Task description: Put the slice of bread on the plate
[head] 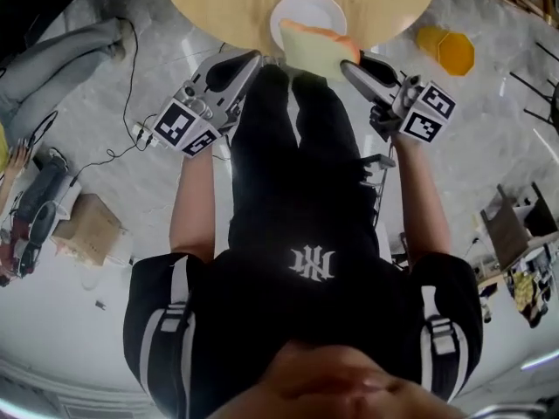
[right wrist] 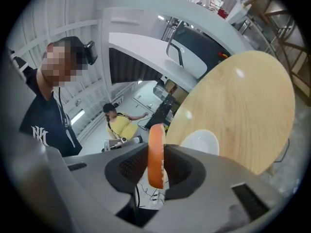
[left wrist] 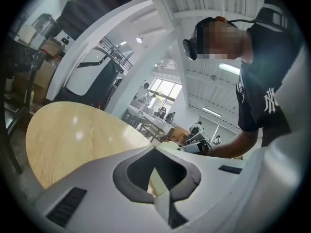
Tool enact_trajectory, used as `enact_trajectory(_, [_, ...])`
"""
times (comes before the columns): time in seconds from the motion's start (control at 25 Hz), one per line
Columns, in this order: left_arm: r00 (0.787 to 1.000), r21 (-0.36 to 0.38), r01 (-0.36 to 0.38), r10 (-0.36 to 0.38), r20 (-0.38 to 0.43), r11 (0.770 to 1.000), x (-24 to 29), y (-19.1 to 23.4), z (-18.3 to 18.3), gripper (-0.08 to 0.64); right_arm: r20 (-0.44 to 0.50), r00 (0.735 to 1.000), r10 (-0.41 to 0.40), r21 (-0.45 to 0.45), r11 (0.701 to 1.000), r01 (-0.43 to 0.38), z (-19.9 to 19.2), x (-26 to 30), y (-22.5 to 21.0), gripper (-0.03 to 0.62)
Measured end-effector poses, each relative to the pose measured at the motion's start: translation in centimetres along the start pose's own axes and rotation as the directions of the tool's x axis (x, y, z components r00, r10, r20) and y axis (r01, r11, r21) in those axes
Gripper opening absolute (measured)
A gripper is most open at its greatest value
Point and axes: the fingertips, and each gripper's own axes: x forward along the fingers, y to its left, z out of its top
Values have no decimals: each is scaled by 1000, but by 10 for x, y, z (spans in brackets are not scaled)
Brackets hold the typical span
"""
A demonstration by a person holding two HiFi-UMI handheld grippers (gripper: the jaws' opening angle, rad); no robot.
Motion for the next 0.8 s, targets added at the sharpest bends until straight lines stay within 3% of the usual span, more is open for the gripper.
enact_trajectory(0.2, [999,52,3,-5,38,999,6,6,1,8,-15,1000,21,80,997,-20,-3,2,-4,95])
enact_trajectory(0.36, [1000,116,15,-17,13,993,16,-2,-5,8,-22,1000,6,122,993,-4,-4,1,-9,95])
enact_trajectory(0.8, [995,80,103,-102,-24,991,31,-28,-26,8,-10,998,-55,147,988,55,0,1,-13,95])
